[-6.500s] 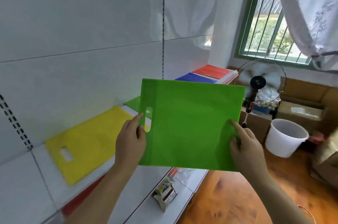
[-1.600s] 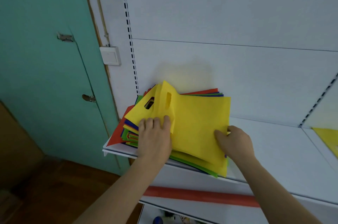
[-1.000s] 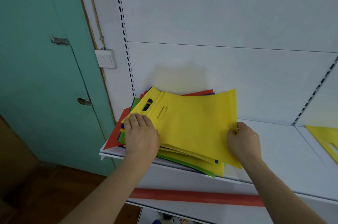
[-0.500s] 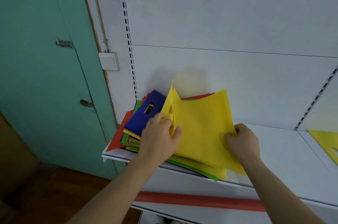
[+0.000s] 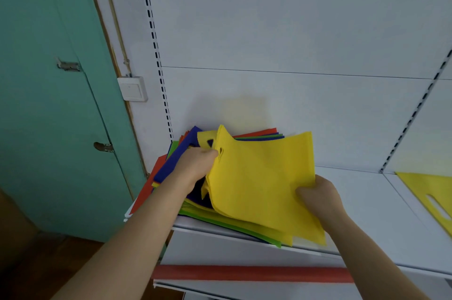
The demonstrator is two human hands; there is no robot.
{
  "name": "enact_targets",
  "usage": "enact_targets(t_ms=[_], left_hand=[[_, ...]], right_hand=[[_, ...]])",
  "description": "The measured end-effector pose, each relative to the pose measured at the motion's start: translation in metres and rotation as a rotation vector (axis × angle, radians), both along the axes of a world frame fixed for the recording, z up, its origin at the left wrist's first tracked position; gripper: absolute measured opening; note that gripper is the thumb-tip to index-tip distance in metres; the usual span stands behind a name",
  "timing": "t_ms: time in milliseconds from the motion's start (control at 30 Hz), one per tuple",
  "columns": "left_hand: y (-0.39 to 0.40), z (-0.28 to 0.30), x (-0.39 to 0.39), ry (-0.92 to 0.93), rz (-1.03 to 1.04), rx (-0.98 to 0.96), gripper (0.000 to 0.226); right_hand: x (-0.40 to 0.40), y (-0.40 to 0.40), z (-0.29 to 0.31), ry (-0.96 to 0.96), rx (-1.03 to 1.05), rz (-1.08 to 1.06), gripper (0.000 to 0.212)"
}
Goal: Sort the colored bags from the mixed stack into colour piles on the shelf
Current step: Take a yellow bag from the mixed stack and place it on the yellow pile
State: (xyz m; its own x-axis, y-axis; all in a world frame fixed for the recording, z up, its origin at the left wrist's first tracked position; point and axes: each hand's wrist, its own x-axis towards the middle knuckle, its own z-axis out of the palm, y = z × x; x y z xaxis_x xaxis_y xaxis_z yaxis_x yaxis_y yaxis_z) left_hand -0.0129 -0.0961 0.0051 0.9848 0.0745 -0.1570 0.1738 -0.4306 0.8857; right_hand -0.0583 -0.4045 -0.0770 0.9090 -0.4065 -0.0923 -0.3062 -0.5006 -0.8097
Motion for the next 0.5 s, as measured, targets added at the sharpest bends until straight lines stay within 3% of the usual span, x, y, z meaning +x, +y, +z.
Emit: enact_targets(t_ms=[100,200,333,433,500], left_hand=[[-0.009,-0.007,-0.004,-0.052,-0.098,0.085,0.016],[-0.011,-0.010,-0.002,-0.092,-0.042,0.043,0.023],[0.004,-0.011,0.004,-0.348,0.086,0.370,0.040],[0.021,-0.013,0.008,-0.299,0.087,0.484,0.053],[0.025,-0.014,0.010,-0.239,0.054,0.549,0.039]], right_hand=[[0.001,-0.001,0.000,-0.014,0.063,-0.014,0.016],[-0.001,-0.006,0.004,-0.036,0.113,-0.024,0.015],[-0.004,-0.014,0.008,-0.092,0.122,-0.058,0.014],[-0.005,-0.017,0.007,-0.070,0.183,-0.042,0.015],[-0.005,-0.014,0.005,-0.022,0.234,-0.007,0.013]])
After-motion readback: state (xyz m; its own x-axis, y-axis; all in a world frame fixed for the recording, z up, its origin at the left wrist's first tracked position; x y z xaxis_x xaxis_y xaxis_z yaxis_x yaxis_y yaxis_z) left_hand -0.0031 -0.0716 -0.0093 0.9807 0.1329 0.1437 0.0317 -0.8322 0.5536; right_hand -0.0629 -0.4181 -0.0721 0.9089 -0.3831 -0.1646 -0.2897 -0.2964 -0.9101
